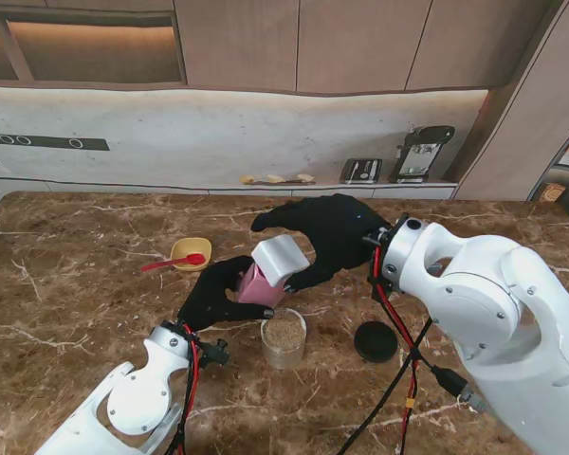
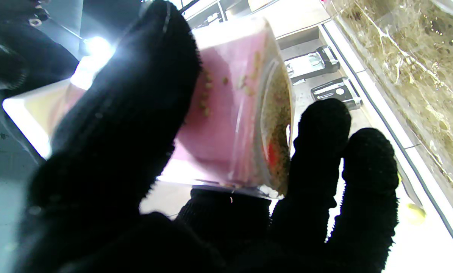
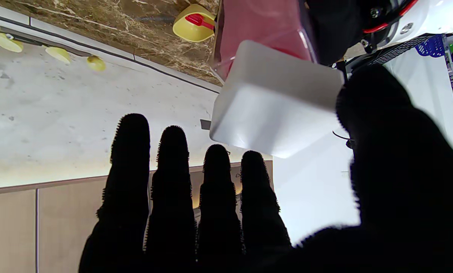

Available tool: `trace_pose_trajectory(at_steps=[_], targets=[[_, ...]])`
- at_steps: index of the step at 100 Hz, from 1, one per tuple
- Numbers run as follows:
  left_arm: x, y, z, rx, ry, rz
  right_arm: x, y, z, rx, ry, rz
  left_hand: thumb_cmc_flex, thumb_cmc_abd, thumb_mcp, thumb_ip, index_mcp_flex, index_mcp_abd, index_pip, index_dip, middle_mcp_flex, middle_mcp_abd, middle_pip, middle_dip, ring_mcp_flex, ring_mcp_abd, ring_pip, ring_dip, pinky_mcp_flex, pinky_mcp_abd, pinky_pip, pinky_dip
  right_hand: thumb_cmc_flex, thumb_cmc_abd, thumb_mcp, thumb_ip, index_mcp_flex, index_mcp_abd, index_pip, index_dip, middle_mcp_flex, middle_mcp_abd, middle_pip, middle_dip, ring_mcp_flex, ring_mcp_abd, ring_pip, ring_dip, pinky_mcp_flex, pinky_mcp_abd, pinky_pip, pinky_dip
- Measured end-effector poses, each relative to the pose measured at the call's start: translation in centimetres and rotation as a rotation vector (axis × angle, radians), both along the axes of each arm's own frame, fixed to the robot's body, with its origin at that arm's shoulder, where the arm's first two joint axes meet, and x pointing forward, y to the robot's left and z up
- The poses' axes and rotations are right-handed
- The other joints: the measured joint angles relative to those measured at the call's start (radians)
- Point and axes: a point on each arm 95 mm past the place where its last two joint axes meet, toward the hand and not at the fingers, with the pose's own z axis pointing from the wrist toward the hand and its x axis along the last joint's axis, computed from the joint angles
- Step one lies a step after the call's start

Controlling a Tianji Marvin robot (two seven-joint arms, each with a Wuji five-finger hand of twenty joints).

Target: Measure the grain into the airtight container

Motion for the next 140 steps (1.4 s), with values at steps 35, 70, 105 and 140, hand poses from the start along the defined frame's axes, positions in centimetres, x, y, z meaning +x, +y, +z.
trace_pose_trajectory(at_steps=[35, 70, 105, 140], targets=[[0.1, 0.0, 0.1, 0.007, 0.0, 0.004, 1.3, 0.8, -1.3, 0.047, 0.021, 0.037, 0.0, 0.0, 0.0, 0.0, 0.0, 0.0, 0.0, 0.0, 0.0, 0.0, 0.0, 0.0, 0.0, 0.0, 0.0, 0.0, 0.0, 0.0, 0.0, 0.0, 0.057, -0.204, 0.288, -0.055, 0.215, -0.039, 0.203, 0.155, 0.233, -0.015, 0.165, 0.169, 0.275, -0.077, 0.197, 0.129, 0.2, -0.063, 0.215, -0.039], [0.1, 0.1, 0.4, 0.004, -0.004, 0.006, 2.1, 0.7, -1.5, 0.128, 0.024, 0.13, 0.0, 0.0, 0.0, 0.0, 0.0, 0.0, 0.0, 0.0, 0.0, -0.002, 0.0, -0.004, 0.0, 0.0, 0.0, 0.0, 0.0, 0.0, 0.0, 0.0, 0.112, -0.242, 0.407, -0.183, 0.264, -0.035, 0.147, -0.016, 0.292, -0.003, 0.036, 0.031, 0.338, -0.084, 0.13, 0.141, 0.236, -0.07, 0.278, -0.148], [0.2, 0.3, 0.4, 0.005, -0.004, 0.012, 2.7, 0.5, -1.8, 0.208, -0.024, 0.171, -0.001, 0.0, 0.0, 0.0, 0.0, 0.0, 0.0, 0.0, 0.0, -0.002, 0.0, -0.004, 0.0, 0.005, 0.0, 0.0, 0.0, 0.0, 0.0, 0.0, 0.135, -0.35, 0.536, -0.183, 0.285, -0.095, 0.174, -0.067, 0.312, -0.03, 0.01, 0.007, 0.348, -0.089, 0.121, 0.142, 0.208, -0.063, 0.392, -0.326], [0.1, 0.2, 0.2, 0.009, -0.001, 0.005, 2.5, 1.1, -1.7, 0.129, 0.002, 0.187, -0.001, 0.0, 0.0, 0.0, 0.0, 0.0, 0.0, 0.0, 0.0, -0.002, 0.0, -0.006, 0.0, 0.005, 0.0, 0.0, 0.0, 0.0, 0.0, 0.0, 0.158, -0.338, 0.524, -0.184, 0.285, -0.097, 0.174, -0.109, 0.312, -0.031, -0.016, -0.005, 0.348, -0.086, 0.119, 0.144, 0.208, -0.062, 0.364, -0.274]])
